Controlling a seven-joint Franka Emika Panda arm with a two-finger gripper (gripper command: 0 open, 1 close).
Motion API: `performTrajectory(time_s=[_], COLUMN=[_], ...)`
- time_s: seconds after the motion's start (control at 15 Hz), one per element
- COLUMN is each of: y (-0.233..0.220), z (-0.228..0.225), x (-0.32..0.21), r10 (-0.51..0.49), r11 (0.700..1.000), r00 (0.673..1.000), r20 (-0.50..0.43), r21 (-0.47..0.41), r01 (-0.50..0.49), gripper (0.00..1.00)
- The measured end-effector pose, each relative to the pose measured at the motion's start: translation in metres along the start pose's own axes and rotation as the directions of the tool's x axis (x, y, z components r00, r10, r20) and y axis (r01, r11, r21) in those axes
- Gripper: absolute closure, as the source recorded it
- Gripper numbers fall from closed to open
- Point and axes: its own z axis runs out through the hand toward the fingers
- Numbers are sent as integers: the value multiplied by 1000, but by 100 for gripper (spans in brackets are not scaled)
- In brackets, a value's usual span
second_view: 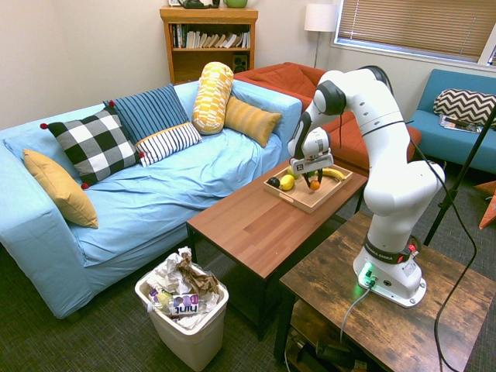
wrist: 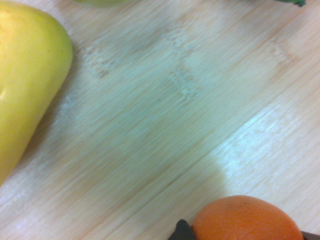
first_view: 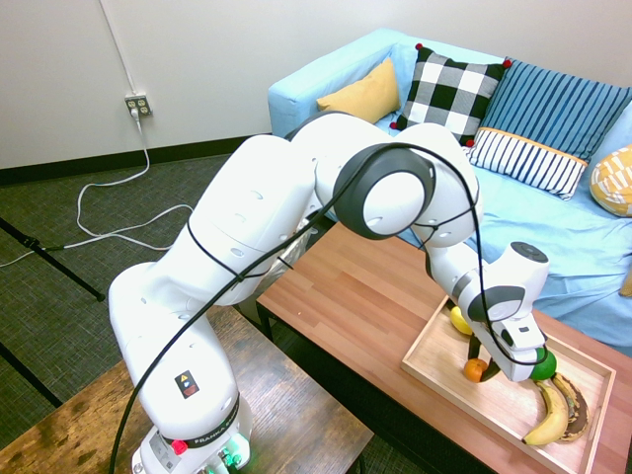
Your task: Put the tangerine in the tray
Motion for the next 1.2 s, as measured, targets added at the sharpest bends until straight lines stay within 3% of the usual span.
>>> performTrajectory(time_s=[0.27, 0.33, 0.93, 1.2], y=[-3, -3, -7, -12], z=[13, 13, 11, -14], x=[-1, -1, -6, -4], r10=[-10, -11, -32, -30], r11=[1000, 1000, 999, 999], r00=[1000, 1000, 999, 999], r20=[6, 7, 26, 14], r21=[-7, -7, 14, 46], r01=[10, 11, 32, 30], gripper=[100, 0, 0, 0])
